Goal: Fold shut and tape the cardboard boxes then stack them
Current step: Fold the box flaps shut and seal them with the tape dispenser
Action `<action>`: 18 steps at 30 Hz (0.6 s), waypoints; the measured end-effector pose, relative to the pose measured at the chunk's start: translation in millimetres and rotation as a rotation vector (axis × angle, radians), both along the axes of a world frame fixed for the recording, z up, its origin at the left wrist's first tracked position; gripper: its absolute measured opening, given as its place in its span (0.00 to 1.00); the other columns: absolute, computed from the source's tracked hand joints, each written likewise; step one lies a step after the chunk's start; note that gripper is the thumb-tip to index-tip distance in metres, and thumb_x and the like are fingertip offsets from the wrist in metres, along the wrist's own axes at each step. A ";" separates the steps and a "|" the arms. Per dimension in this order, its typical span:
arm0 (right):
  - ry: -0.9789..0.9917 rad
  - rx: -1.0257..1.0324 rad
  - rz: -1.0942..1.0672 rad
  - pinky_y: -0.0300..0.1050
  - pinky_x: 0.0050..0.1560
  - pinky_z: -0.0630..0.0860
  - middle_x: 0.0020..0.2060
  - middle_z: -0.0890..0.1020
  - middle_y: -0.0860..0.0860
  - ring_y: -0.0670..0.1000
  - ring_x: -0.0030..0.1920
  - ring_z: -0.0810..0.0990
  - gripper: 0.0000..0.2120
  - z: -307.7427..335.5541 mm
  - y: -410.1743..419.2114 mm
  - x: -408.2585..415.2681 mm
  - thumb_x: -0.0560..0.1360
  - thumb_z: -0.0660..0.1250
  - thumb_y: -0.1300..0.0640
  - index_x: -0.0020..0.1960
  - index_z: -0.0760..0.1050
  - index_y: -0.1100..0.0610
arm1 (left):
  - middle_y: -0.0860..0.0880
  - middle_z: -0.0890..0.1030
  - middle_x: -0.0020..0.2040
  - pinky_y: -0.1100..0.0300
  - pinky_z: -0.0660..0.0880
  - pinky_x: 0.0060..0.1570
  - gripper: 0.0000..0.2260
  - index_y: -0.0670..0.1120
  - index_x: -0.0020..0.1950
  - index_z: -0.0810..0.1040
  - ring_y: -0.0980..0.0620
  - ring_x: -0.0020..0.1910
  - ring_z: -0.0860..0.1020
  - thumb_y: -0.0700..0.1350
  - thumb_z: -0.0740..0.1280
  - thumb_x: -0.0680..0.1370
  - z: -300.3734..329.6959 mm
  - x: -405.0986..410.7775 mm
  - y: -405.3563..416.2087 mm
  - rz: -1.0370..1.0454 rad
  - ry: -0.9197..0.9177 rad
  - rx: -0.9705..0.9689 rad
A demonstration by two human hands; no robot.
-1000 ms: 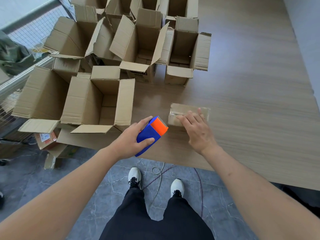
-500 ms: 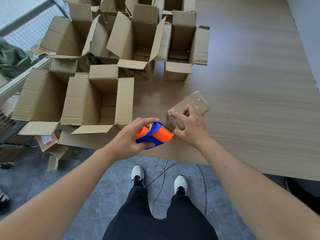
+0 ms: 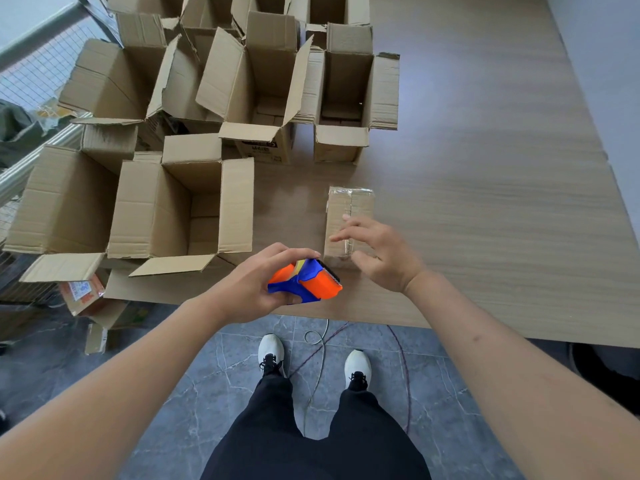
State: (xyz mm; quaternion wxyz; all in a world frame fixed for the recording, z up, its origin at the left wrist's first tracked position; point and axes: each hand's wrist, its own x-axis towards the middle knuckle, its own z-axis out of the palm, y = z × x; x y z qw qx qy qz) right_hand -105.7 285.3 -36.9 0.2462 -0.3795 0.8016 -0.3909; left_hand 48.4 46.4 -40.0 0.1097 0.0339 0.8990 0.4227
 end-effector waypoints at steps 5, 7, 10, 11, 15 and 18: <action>-0.271 -0.050 -0.085 0.48 0.59 0.80 0.51 0.86 0.47 0.46 0.53 0.84 0.09 9.2 0.6 17.5 0.79 0.69 0.60 0.58 0.84 0.56 | 0.56 0.74 0.58 0.53 0.75 0.58 0.35 0.69 0.75 0.65 0.55 0.57 0.75 0.46 0.77 0.75 -0.2 -4.9 3.1 -0.042 -0.030 -0.025; -0.243 -0.063 -0.127 0.48 0.55 0.81 0.47 0.87 0.47 0.47 0.49 0.85 0.06 5.5 0.8 20.4 0.78 0.73 0.59 0.54 0.86 0.56 | 0.56 0.74 0.58 0.53 0.75 0.58 0.35 0.69 0.76 0.64 0.55 0.57 0.75 0.48 0.76 0.75 -0.5 -6.4 5.3 -0.058 -0.038 -0.032; -0.218 -0.094 -0.188 0.45 0.49 0.81 0.42 0.87 0.47 0.48 0.44 0.85 0.04 2.4 3.0 21.8 0.76 0.76 0.59 0.49 0.87 0.57 | 0.56 0.73 0.58 0.53 0.75 0.58 0.35 0.69 0.77 0.62 0.55 0.57 0.75 0.49 0.76 0.76 -0.1 -9.1 8.4 -0.084 -0.051 -0.028; -0.222 -0.102 -0.206 0.42 0.47 0.80 0.41 0.87 0.46 0.46 0.43 0.85 0.03 1.2 4.7 22.2 0.75 0.76 0.59 0.49 0.87 0.57 | 0.55 0.73 0.57 0.54 0.75 0.58 0.36 0.70 0.77 0.60 0.55 0.56 0.75 0.49 0.75 0.77 -0.1 -9.7 9.4 -0.091 -0.052 -0.030; -0.261 -0.116 -0.394 0.54 0.45 0.83 0.37 0.86 0.48 0.47 0.36 0.83 0.02 -5.3 10.6 26.9 0.75 0.76 0.59 0.46 0.87 0.57 | 0.55 0.70 0.56 0.53 0.75 0.54 0.37 0.71 0.80 0.53 0.52 0.52 0.75 0.49 0.71 0.80 2.4 -12.4 14.0 -0.112 -0.037 -0.057; -0.287 -0.109 -0.541 0.59 0.42 0.82 0.34 0.85 0.54 0.54 0.33 0.82 0.02 -11.0 15.0 33.7 0.75 0.76 0.60 0.44 0.86 0.57 | 0.53 0.69 0.55 0.51 0.75 0.52 0.34 0.72 0.79 0.51 0.51 0.48 0.74 0.52 0.68 0.82 10.2 -19.7 11.1 -0.189 -0.031 -0.154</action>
